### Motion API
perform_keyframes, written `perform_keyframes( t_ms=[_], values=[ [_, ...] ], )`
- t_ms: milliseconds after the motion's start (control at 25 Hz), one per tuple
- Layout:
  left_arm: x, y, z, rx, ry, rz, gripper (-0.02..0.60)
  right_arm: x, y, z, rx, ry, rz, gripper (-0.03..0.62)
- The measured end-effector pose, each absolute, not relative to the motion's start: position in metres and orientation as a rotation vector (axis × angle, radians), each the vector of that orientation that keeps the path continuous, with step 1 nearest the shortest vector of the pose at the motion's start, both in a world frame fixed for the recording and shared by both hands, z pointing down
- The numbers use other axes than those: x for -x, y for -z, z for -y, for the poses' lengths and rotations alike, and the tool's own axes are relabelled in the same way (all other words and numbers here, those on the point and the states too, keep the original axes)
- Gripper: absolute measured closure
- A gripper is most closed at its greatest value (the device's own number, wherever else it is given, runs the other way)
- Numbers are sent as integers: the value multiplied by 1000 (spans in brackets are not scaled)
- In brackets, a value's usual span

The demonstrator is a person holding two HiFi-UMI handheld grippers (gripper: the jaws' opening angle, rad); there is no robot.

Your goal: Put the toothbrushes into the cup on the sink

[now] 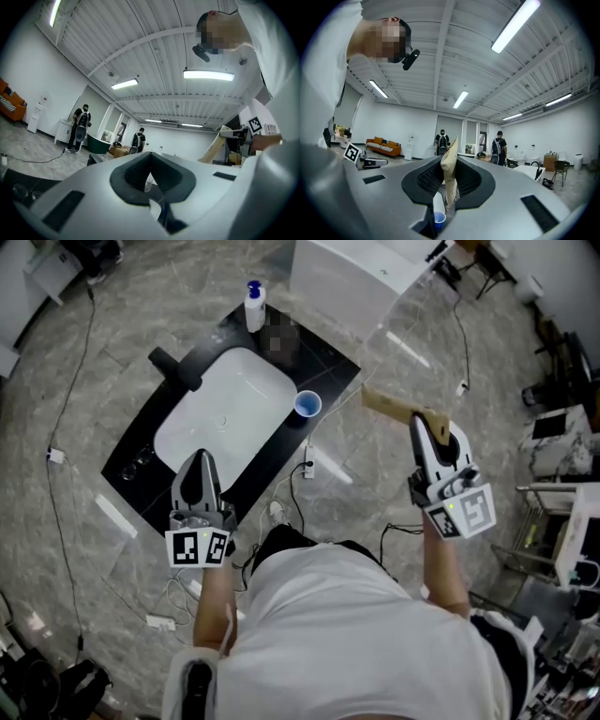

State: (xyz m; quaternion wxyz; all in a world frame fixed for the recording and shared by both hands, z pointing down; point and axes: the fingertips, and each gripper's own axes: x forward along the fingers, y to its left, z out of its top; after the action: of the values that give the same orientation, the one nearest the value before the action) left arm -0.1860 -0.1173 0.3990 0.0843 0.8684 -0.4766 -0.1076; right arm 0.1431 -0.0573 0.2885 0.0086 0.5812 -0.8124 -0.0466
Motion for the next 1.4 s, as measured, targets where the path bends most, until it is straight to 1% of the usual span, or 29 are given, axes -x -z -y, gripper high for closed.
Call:
perform_keyframes(
  t_ms=[440,880,1400],
  values=[
    [189,-403,137,-2598,330,1370,578,-132,-284,70,-1827,163,2510,520],
    [183,-393,142,-2625,330,1356,578,-140,-276,68,-1856,188,2497,520],
    [166,-387,143,-2571,307,1516,578,-161,-287,114,-1742,137,2640,520]
  ],
)
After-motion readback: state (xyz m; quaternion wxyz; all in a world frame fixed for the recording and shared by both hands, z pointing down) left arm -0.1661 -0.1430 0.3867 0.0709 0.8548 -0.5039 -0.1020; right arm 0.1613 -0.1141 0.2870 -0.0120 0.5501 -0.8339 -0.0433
